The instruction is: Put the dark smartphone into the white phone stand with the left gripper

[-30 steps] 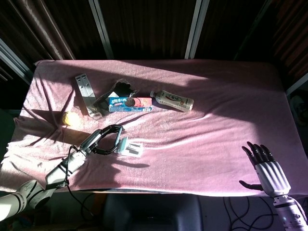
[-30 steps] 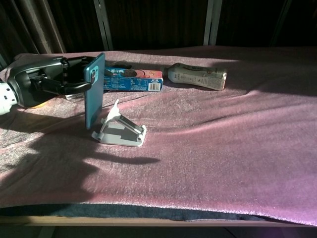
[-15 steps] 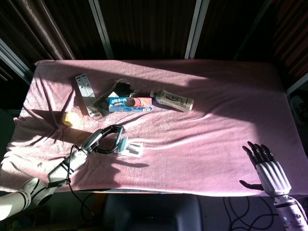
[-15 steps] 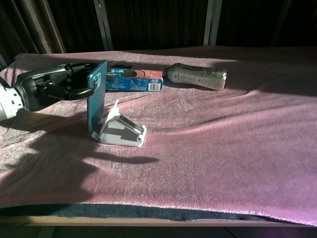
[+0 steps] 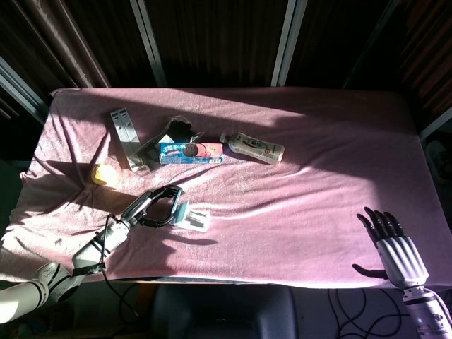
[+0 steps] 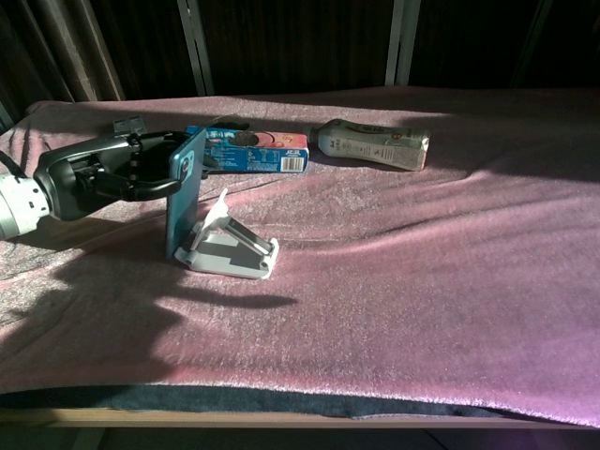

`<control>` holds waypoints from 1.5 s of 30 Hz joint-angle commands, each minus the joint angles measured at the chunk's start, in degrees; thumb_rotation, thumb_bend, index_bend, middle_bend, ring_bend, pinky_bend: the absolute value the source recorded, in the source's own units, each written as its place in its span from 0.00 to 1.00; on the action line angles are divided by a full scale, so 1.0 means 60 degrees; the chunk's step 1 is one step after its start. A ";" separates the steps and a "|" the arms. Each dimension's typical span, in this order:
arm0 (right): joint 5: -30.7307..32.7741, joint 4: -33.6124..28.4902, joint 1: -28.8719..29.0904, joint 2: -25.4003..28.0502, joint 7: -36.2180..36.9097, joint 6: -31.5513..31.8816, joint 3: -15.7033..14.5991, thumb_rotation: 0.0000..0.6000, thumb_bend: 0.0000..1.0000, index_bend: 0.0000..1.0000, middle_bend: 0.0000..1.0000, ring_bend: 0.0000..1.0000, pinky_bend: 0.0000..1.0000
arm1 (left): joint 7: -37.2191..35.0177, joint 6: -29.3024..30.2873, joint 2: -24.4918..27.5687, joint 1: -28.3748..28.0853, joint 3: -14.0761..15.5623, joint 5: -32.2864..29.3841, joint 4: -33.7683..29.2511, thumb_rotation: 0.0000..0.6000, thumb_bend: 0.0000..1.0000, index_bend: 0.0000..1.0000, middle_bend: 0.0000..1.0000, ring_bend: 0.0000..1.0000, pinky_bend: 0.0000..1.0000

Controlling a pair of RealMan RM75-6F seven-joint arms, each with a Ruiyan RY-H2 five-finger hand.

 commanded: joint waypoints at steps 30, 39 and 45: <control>-0.0056 0.0004 -0.0027 0.0051 0.0128 0.0068 -0.0003 1.00 0.20 0.00 0.00 0.00 0.00 | 0.0218 -0.0001 -0.0164 -0.0181 -0.0055 -0.0117 -0.0189 1.00 0.42 0.70 0.88 0.52 0.16; -0.0058 0.0008 -0.0033 0.0054 0.0122 0.0072 -0.0005 1.00 0.20 0.00 0.00 0.00 0.00 | 0.0188 0.0029 -0.0203 -0.0193 0.0097 0.0031 -0.0036 1.00 0.35 0.43 0.46 0.24 0.12; -0.0076 0.0005 -0.0034 0.0062 0.0127 0.0071 -0.0014 1.00 0.20 0.00 0.00 0.00 0.00 | 0.0008 -0.0105 -0.0096 -0.0274 0.0228 0.0106 -0.0050 1.00 0.33 0.21 0.13 0.03 0.09</control>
